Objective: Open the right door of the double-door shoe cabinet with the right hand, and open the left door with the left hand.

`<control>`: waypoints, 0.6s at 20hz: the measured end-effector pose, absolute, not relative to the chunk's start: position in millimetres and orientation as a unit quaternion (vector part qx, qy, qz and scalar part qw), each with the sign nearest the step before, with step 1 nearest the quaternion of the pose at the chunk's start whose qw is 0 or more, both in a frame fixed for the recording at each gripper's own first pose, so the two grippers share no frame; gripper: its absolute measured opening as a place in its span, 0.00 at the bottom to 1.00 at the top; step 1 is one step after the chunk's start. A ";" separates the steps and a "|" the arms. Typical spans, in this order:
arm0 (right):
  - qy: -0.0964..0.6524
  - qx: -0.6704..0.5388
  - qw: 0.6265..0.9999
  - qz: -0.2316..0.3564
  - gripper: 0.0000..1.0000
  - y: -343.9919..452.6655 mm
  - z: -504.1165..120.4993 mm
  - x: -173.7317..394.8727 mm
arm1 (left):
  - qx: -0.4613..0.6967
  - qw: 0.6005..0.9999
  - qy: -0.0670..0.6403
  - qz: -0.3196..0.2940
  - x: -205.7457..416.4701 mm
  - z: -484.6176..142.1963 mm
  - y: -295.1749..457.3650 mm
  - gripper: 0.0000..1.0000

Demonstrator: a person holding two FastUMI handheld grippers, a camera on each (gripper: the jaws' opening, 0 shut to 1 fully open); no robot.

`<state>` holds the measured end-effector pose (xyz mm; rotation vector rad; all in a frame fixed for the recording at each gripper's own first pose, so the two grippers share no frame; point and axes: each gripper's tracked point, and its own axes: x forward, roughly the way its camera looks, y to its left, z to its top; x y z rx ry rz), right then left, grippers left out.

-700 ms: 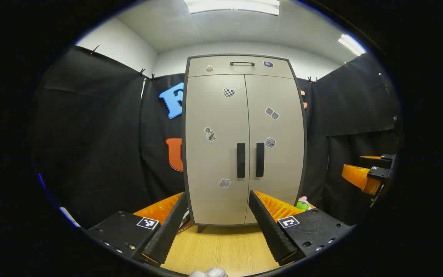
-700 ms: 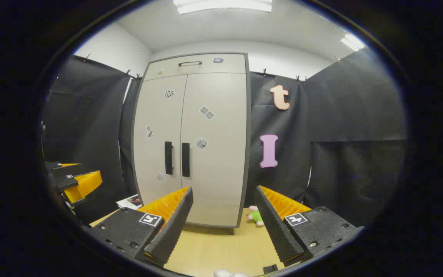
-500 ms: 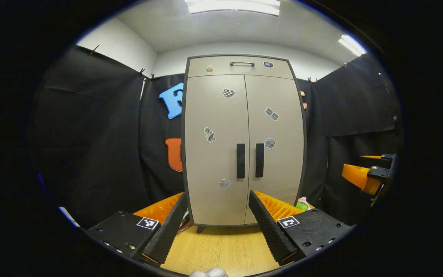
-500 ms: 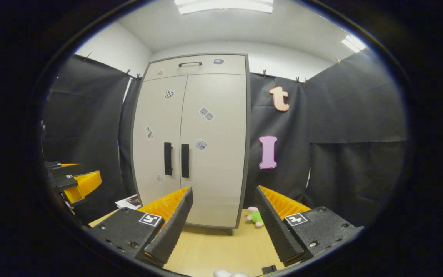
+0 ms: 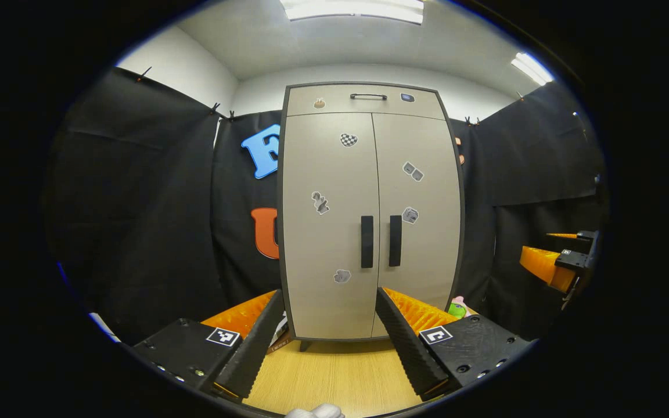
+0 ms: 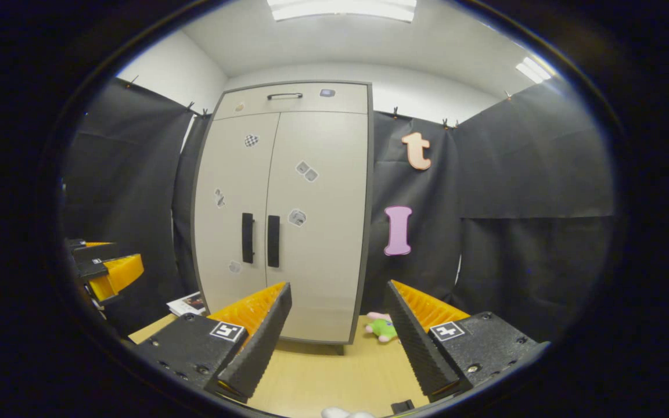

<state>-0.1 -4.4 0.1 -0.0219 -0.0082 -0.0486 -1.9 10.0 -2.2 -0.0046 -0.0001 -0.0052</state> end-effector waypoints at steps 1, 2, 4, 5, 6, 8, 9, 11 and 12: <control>-0.003 -0.011 1.000 -0.026 1.00 -4.6 -0.5 2.0 | -0.003 1.000 0.000 -0.003 -2.4 -2.5 9.3 0.96; -0.002 -0.011 1.000 -0.025 1.00 -3.2 -2.0 5.4 | -0.001 1.000 0.002 -0.003 -3.2 -3.7 9.5 0.96; -0.002 -0.013 1.000 -0.025 1.00 1.8 -2.1 16.1 | 0.004 1.000 0.005 0.000 -6.0 -7.5 10.4 0.96; -0.003 -0.013 1.000 -0.023 0.99 5.7 -0.5 23.6 | 0.008 1.000 0.007 0.004 -7.8 -9.3 13.3 0.96; -0.003 -0.011 1.000 -0.021 1.00 10.4 -0.6 32.5 | 0.011 1.000 0.009 0.010 -9.4 -11.6 16.9 0.96; -0.005 -0.006 1.000 -0.009 1.00 25.8 2.0 54.5 | 0.010 1.000 0.014 0.022 -11.7 -14.5 24.7 0.96; -0.006 -0.005 1.000 -0.004 0.98 33.7 3.6 67.0 | 0.012 0.999 0.016 0.030 -13.1 -15.1 29.8 0.96; -0.005 0.003 1.000 0.012 1.00 53.8 5.3 94.5 | 0.018 0.998 0.019 0.051 -16.1 -16.9 43.6 0.96; 0.000 0.006 1.000 0.019 1.00 63.1 4.3 108.6 | 0.019 0.998 0.022 0.060 -16.1 -17.6 49.3 0.96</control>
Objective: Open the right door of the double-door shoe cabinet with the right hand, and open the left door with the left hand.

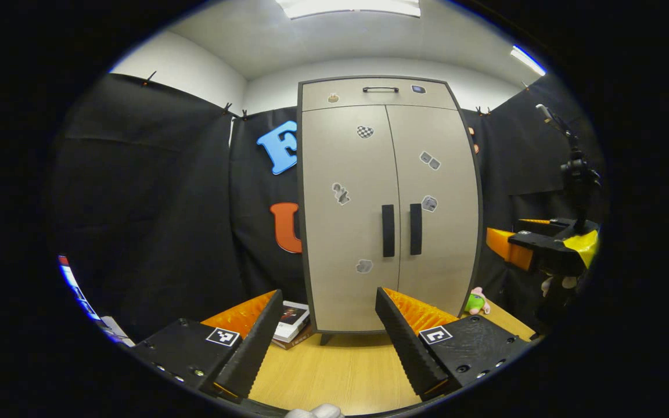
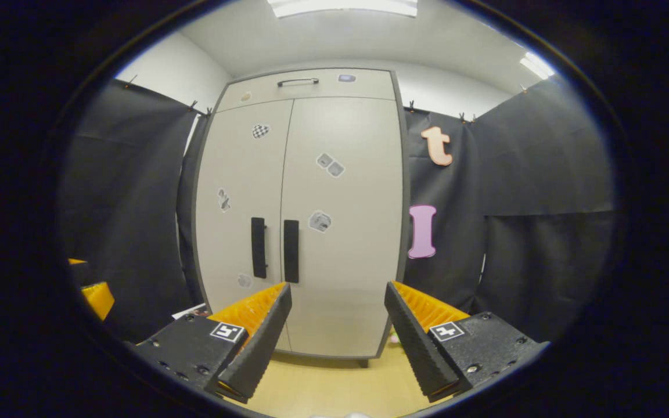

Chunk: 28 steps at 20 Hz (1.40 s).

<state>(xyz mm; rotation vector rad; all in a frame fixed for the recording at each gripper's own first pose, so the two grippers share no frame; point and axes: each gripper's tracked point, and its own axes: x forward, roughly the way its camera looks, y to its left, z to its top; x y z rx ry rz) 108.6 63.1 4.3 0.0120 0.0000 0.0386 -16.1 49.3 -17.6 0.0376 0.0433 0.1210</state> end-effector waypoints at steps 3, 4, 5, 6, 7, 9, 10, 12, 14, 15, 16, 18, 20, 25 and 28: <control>0.002 0.014 0.999 0.029 0.98 87.1 8.8 153.7 | 0.019 0.995 0.025 0.089 -17.2 -17.4 66.5 0.96; 0.004 0.016 0.999 0.033 0.98 95.7 8.2 168.4 | 0.020 0.994 0.027 0.101 -16.8 -18.8 72.8 0.96; 0.005 0.018 0.999 0.035 0.98 103.9 8.5 184.2 | 0.019 0.993 0.031 0.109 -16.1 -20.9 77.0 0.96; 0.010 0.015 0.999 0.035 0.95 109.6 6.4 199.0 | 0.019 0.992 0.033 0.117 -15.9 -22.0 79.5 0.96; 0.012 0.016 0.999 0.033 0.93 114.7 6.0 213.9 | 0.019 0.991 0.034 0.124 -15.1 -22.5 82.5 0.96; 0.023 0.022 0.999 0.037 0.90 125.9 1.0 241.5 | 0.023 0.989 0.036 0.142 -12.4 -22.1 89.5 0.96; 0.028 0.022 0.999 0.037 0.88 128.7 -2.4 254.6 | 0.023 0.988 0.038 0.149 -10.1 -22.6 92.0 0.96; 0.041 0.022 0.998 0.035 0.84 132.5 -10.2 277.5 | 0.022 0.985 0.041 0.164 -5.0 -23.1 95.8 0.96; 0.053 0.028 0.997 0.043 0.78 137.4 -14.7 296.8 | 0.022 0.983 0.041 0.178 0.7 -23.6 97.6 0.96; 0.056 0.032 0.997 0.046 0.77 139.7 -14.5 304.8 | 0.024 0.981 0.041 0.186 3.2 -22.9 99.2 0.96; 0.058 0.035 0.996 0.050 0.76 142.7 -14.1 310.0 | 0.026 0.979 0.044 0.195 3.5 -24.2 101.7 0.96; 0.063 0.031 0.997 0.044 0.68 144.8 -14.1 318.3 | 0.024 0.978 0.044 0.204 6.6 -25.8 101.9 0.96; 0.058 0.029 0.997 0.039 0.56 145.9 -10.2 316.1 | 0.015 0.979 0.047 0.198 7.6 -30.7 95.9 0.96; 0.062 0.036 0.997 0.025 0.34 142.9 -10.3 316.8 | 0.012 0.985 0.044 0.166 14.2 -35.6 102.9 0.96; 0.068 0.032 0.997 0.026 0.28 142.3 -10.2 308.6 | 0.004 0.988 0.039 0.148 9.3 -35.7 111.4 0.96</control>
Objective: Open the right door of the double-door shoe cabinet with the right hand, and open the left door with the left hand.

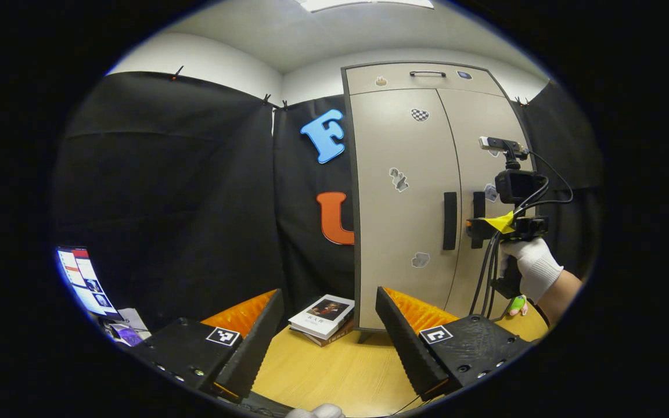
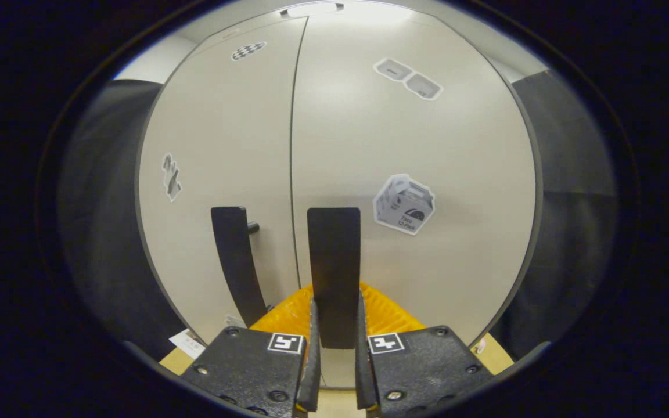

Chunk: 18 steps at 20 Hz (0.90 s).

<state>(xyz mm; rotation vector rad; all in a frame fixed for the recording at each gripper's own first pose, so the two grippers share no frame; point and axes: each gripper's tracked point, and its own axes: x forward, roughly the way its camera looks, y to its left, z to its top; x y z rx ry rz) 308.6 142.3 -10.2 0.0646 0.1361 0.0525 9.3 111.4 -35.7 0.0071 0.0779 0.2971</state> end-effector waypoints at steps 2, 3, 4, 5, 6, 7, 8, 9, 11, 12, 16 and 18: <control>0.066 0.029 0.997 0.027 0.24 139.1 -11.6 294.2 | 0.003 0.989 0.035 0.141 3.9 -36.8 117.4 0.97; 0.065 0.023 0.997 0.026 0.23 136.2 -11.1 285.9 | 0.002 0.990 0.034 0.135 1.0 -38.2 118.8 0.96; 0.063 0.023 0.997 0.025 0.23 134.1 -12.0 275.6 | 0.001 0.991 0.034 0.129 -0.9 -39.1 120.2 0.97; 0.063 0.023 0.997 0.026 0.22 131.7 -12.5 266.4 | -0.001 0.992 0.034 0.123 -3.3 -40.4 120.1 0.97; 0.064 0.025 0.997 0.024 0.22 127.4 -12.8 256.4 | -0.004 0.993 0.034 0.116 -4.6 -42.9 120.5 0.96; 0.064 0.024 0.997 0.021 0.23 123.5 -12.7 247.2 | -0.006 0.993 0.034 0.110 -5.6 -44.6 120.4 0.97; 0.065 0.024 0.997 0.017 0.23 119.3 -13.0 238.3 | -0.008 0.994 0.034 0.103 -6.3 -45.0 120.0 0.97; 0.065 0.023 0.997 0.015 0.22 115.4 -13.4 230.3 | -0.010 0.995 0.033 0.096 -7.9 -45.2 118.8 0.97; 0.067 0.025 0.997 0.010 0.21 106.7 -15.1 214.3 | -0.013 0.996 0.031 0.081 -13.5 -44.6 114.7 0.96; 0.066 0.028 0.997 0.005 0.20 100.8 -14.8 202.8 | -0.014 0.997 0.030 0.072 -18.6 -46.0 110.6 0.96; 0.062 0.027 0.998 -0.011 0.18 76.2 -16.2 172.4 | -0.016 0.999 0.029 0.043 -29.6 -48.1 97.4 0.96; 0.062 0.024 0.998 -0.022 0.16 61.3 -17.6 158.5 | -0.018 0.999 0.032 0.028 -33.2 -50.9 90.1 0.96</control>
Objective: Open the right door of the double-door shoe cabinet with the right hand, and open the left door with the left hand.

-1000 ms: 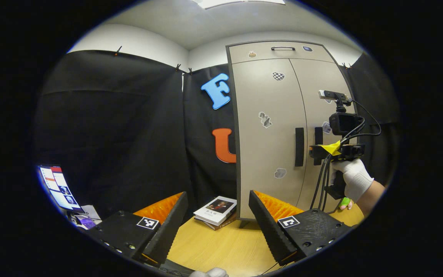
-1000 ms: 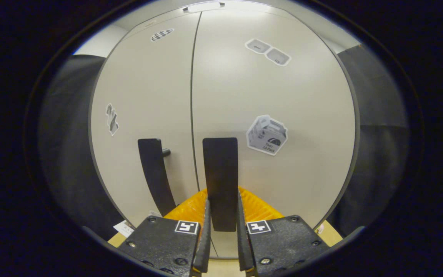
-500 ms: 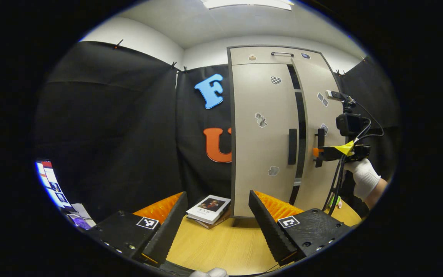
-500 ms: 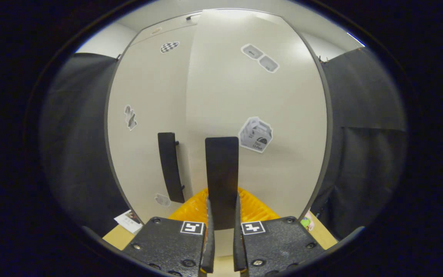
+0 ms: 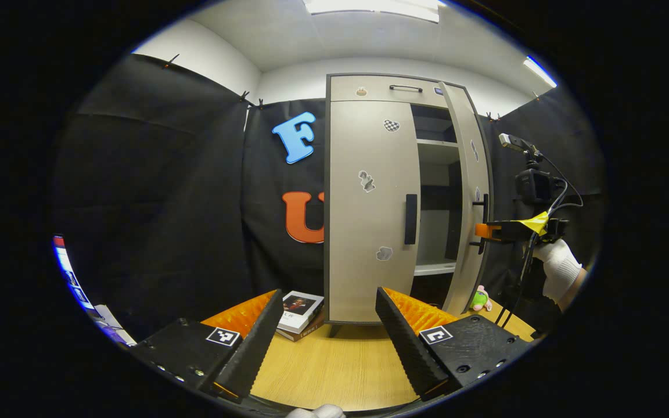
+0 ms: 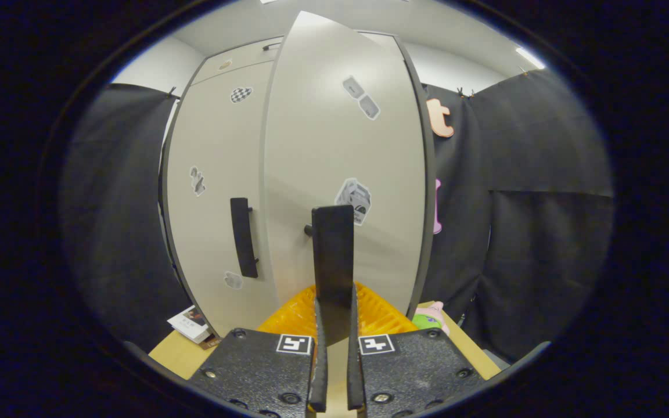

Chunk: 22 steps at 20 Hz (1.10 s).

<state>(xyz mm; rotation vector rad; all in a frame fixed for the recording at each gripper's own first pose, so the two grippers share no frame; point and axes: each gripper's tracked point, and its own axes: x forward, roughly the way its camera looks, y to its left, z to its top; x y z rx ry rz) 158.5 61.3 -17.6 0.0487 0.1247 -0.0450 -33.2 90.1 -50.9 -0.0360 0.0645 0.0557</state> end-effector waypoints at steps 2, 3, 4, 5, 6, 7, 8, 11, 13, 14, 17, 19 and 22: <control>0.061 0.024 0.997 -0.035 0.15 45.7 -16.2 145.2 | -0.020 0.999 0.032 0.013 -34.7 -51.7 81.0 0.96; 0.061 0.023 0.997 -0.036 0.15 38.9 -15.9 140.7 | -0.018 0.999 0.033 0.009 -34.5 -52.5 76.7 0.96; 0.060 0.020 0.997 -0.038 0.14 32.3 -15.4 137.4 | -0.017 0.999 0.034 0.006 -34.7 -53.1 72.9 0.96; 0.062 0.019 0.997 -0.041 0.13 25.3 -16.2 132.7 | -0.019 0.999 0.033 0.001 -33.8 -52.8 66.6 0.96; 0.062 0.019 0.997 -0.048 0.12 15.7 -17.5 129.8 | -0.021 0.999 0.033 -0.004 -33.5 -52.2 59.9 0.96; 0.062 0.018 0.996 -0.055 0.12 6.5 -16.4 125.7 | -0.019 0.999 0.033 -0.007 -32.0 -52.3 53.5 0.96; 0.061 0.020 0.996 -0.060 0.09 -2.7 -16.4 123.3 | -0.017 0.999 0.033 -0.009 -32.2 -51.1 48.1 0.96; 0.057 0.013 0.997 -0.047 0.05 -25.3 -17.8 115.9 | -0.013 0.999 0.031 -0.009 -27.2 -48.3 25.5 0.96; 0.059 0.009 0.998 -0.029 0.04 -35.9 -17.4 113.9 | -0.013 0.999 0.032 -0.007 -27.2 -50.4 11.2 0.96; 0.061 0.003 0.998 -0.023 0.04 -44.3 -18.7 114.1 | -0.014 0.999 0.032 -0.006 -25.6 -48.7 1.7 0.96; 0.061 -0.002 0.998 -0.003 0.04 -63.8 -17.5 113.9 | -0.018 0.999 0.034 0.001 -23.2 -45.0 -24.1 0.96; 0.063 0.003 0.998 0.003 0.04 -83.1 -18.8 117.9 | -0.017 0.999 0.031 0.008 -23.6 -40.7 -38.0 0.96; 0.065 0.024 0.997 0.019 0.04 -107.0 -19.4 123.7 | -0.015 0.999 0.032 0.021 -24.3 -39.4 -52.7 0.96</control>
